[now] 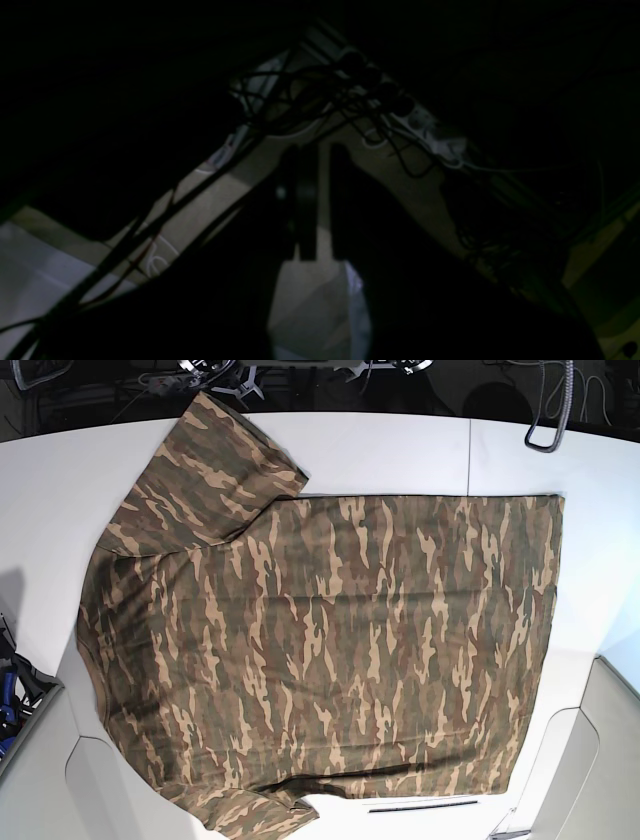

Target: Fold the T-shirt properly

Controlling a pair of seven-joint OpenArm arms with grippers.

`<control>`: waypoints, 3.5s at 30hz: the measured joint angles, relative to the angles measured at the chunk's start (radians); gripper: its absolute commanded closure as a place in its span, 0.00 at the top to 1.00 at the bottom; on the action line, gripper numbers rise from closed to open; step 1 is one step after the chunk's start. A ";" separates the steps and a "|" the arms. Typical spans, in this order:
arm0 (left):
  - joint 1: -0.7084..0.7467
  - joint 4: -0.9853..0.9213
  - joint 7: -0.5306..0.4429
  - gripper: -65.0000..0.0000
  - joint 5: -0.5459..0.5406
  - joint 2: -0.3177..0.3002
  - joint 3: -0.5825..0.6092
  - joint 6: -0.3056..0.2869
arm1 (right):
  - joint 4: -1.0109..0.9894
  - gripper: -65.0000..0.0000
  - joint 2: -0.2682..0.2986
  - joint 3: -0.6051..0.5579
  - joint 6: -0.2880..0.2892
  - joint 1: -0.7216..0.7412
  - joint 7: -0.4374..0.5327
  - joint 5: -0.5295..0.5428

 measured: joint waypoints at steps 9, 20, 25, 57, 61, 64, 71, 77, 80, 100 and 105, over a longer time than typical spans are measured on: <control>0.050 0.051 0.083 0.20 0.003 -0.004 0.000 0.000 | 0.018 0.06 0.021 0.000 0.015 -0.031 0.001 0.000; 0.272 0.404 0.109 0.20 -0.003 -0.155 -0.002 -0.082 | 0.371 0.06 0.232 0.002 0.264 -0.296 -0.009 0.124; 0.365 0.569 0.118 0.20 -0.043 -0.235 -0.008 -0.082 | 0.600 0.06 0.340 0.004 0.289 -0.430 -0.016 0.174; 0.963 1.773 0.450 0.36 -0.442 -0.324 -0.985 -0.209 | 1.745 0.13 0.501 0.721 0.461 -0.807 -0.532 0.805; 0.930 1.780 0.457 0.43 -0.486 -0.323 -1.099 -0.209 | 1.744 0.38 0.457 0.794 0.374 -0.736 -0.605 0.852; 0.892 1.780 0.457 0.50 -0.521 -0.322 -1.159 -0.209 | 1.732 0.53 0.433 0.817 0.291 -0.698 -0.618 0.843; 0.785 1.773 0.457 0.57 -0.553 -0.321 -1.217 -0.190 | 1.608 0.59 0.349 0.819 0.191 -0.600 -0.686 0.813; 0.696 1.678 0.458 0.67 -0.558 -0.334 -1.217 -0.159 | 1.526 0.59 0.270 0.814 0.214 -0.553 -0.690 0.832; 0.630 1.589 0.460 0.67 -0.555 -0.369 -1.217 -0.105 | 1.501 0.59 0.254 0.795 0.214 -0.542 -0.678 0.832; 0.275 1.104 0.449 0.67 -0.734 -0.449 -1.202 -0.123 | 1.411 0.59 0.154 0.664 0.243 -0.437 -0.639 0.838; 0.264 1.094 0.433 0.67 -0.749 -0.451 -1.135 -0.149 | 1.411 0.59 0.151 0.664 0.243 -0.437 -0.633 0.838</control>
